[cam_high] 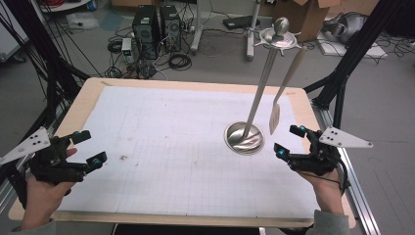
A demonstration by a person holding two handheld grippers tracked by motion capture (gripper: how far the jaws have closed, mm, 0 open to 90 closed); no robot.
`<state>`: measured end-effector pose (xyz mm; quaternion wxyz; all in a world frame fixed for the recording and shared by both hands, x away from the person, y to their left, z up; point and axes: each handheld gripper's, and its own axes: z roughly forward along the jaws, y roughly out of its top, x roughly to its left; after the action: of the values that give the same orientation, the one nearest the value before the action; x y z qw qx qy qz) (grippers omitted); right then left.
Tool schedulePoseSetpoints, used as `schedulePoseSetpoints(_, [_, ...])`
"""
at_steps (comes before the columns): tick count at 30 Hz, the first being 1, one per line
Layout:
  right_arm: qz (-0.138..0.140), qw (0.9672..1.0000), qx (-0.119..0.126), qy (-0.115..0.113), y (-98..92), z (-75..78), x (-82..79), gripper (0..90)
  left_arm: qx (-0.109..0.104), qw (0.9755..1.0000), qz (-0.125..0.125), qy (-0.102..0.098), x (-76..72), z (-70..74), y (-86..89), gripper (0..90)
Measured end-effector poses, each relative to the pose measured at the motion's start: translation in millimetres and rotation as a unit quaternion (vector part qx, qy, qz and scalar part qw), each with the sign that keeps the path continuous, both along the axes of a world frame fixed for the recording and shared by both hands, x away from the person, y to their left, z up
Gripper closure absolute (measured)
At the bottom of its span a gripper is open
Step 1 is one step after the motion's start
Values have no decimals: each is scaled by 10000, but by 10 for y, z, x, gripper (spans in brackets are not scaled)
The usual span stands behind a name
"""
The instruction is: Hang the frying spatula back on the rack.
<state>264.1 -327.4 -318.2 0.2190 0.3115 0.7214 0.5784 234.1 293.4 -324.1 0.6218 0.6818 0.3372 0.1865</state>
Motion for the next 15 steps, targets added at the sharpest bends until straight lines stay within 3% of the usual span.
schedulePoseSetpoints(15, [87, 9998, 152, 58, 73, -223, -100, 142, 13, 10000, 0, 9, 6, -7, 1, 18])
